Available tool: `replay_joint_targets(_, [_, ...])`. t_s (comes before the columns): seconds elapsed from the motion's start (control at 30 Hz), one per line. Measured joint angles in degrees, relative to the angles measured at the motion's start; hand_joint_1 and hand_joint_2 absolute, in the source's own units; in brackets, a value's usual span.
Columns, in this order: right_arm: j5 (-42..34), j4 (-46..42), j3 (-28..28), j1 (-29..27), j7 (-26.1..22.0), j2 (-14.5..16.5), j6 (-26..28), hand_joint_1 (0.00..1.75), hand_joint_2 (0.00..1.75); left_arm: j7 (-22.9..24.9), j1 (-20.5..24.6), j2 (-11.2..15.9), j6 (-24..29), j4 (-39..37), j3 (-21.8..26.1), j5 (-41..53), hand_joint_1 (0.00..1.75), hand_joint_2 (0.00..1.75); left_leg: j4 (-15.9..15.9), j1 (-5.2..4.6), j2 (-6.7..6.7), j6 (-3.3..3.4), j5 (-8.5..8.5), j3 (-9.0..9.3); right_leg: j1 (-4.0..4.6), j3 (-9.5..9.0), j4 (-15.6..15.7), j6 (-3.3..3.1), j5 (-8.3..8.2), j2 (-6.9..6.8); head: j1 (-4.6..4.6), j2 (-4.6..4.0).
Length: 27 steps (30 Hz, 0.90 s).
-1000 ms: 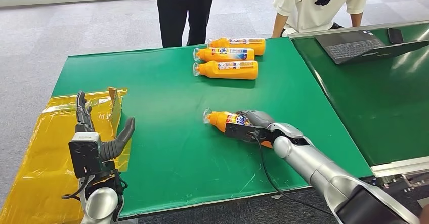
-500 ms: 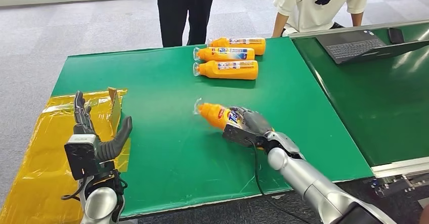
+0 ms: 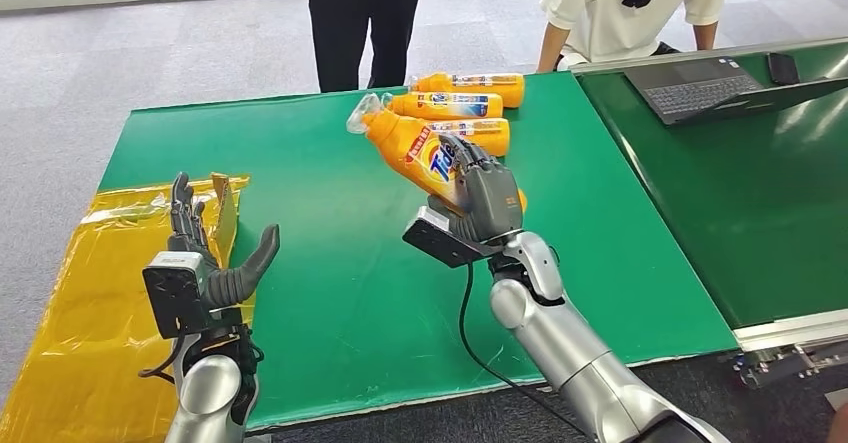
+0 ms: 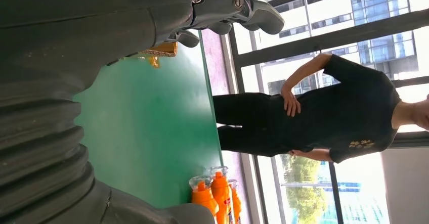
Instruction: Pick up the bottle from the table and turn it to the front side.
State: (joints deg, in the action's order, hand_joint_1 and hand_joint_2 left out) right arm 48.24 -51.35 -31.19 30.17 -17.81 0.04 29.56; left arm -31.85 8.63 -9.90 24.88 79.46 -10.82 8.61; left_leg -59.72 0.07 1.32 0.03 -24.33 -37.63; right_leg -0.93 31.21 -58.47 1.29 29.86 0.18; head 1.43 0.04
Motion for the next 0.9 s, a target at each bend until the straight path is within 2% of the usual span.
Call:
replay_joint_targets(0.27, [3.1, -0.7, 0.2, 2.0, -1.1, 3.5, 0.8, 1.75, 1.75, 1.0, 0.1, -0.3, -2.1, -1.1, 0.7, 1.0, 0.00, 1.75, 0.0, 0.00, 0.01, -0.01, 0.00, -0.01, 0.00, 0.03, 0.0, -0.01, 0.01, 0.00, 0.00, 0.00])
replay_joint_targets(0.5, [-0.9, 1.2, 0.2, 5.1, -7.7, 7.8, 3.4, 1.75, 1.75, 1.6, 2.3, -1.3, -5.4, -4.8, 0.7, 1.1, 0.00, 1.75, 0.0, 0.01, 0.01, -0.02, 0.00, -0.01, 0.00, 0.06, 0.0, -0.01, 0.01, 0.00, 0.00, 0.00])
replay_joint_targets(0.67, [-5.2, 4.0, 0.2, 6.5, -13.9, 10.6, 4.8, 1.75, 1.75, 1.6, 3.9, -2.1, -9.6, -7.0, -0.1, -0.9, 0.00, 1.75, 0.0, 0.01, 0.02, -0.02, 0.01, -0.01, -0.01, 0.07, 0.0, -0.01, 0.01, 0.00, -0.01, 0.00])
replay_joint_targets(0.9, [-9.3, 7.6, 0.2, 6.3, -19.0, 12.4, 6.1, 1.75, 1.75, 1.5, 6.0, -2.9, -12.0, -8.2, -2.5, -2.7, 0.00, 1.75, 0.0, 0.00, 0.01, -0.02, 0.00, -0.02, -0.02, 0.06, 0.0, -0.01, 0.01, 0.01, -0.01, 0.00])
